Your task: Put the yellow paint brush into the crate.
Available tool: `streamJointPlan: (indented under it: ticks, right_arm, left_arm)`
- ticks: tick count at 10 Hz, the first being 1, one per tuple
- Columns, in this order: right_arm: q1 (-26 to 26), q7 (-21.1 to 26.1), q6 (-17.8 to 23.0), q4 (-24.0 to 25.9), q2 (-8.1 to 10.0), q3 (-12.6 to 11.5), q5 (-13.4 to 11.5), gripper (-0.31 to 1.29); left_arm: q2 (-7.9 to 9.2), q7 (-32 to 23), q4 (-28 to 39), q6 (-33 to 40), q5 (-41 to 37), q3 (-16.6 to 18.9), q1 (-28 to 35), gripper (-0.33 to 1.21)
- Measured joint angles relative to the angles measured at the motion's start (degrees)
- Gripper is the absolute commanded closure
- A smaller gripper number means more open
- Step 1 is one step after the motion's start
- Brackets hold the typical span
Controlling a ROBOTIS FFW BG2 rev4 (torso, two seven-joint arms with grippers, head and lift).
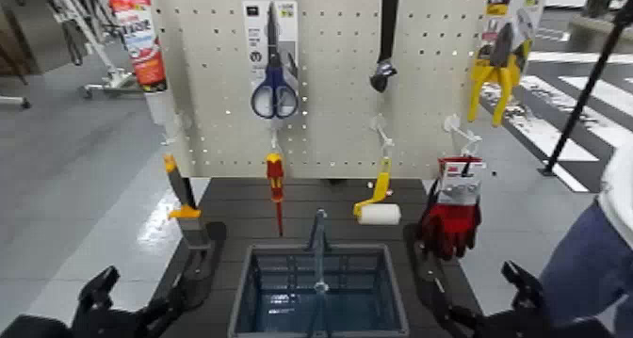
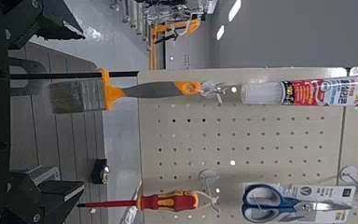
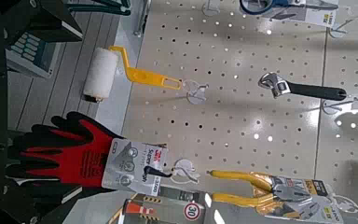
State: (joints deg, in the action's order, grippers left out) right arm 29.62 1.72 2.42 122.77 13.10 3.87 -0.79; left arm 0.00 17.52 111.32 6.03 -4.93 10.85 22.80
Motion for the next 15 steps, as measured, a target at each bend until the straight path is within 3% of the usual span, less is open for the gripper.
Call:
streamJointPlan:
  ticks: [5,7,11,15]
  right_arm:
    - [-0.50,-0.78,0.02,-0.50,-0.45,0.04,0.18,0.16]
    - [-0.78,-1.27,0.03,-0.75,-0.80,0.03,0.18,0.16]
    - [-1.36,-1.77,0.04,-1.18,-1.00,0.26,0.23,0.16]
    - [-2.27,-2.30,-0.05,-1.98,-1.15,0.56,0.68,0.16]
  left_arm:
    - [0.00,11.88,-0.77,-10.72,-3.79,9.13,-7.55,0.18]
    - [0.78,17.19,-3.39,-13.19,-5.84,12.02,-11.21,0.18]
    - [4.30,23.54,-10.03,-14.54,-7.28,14.05,-18.10,0.19]
    - [6.65,27.10,-18.05,-13.95,-7.18,14.22,-24.25,0.20]
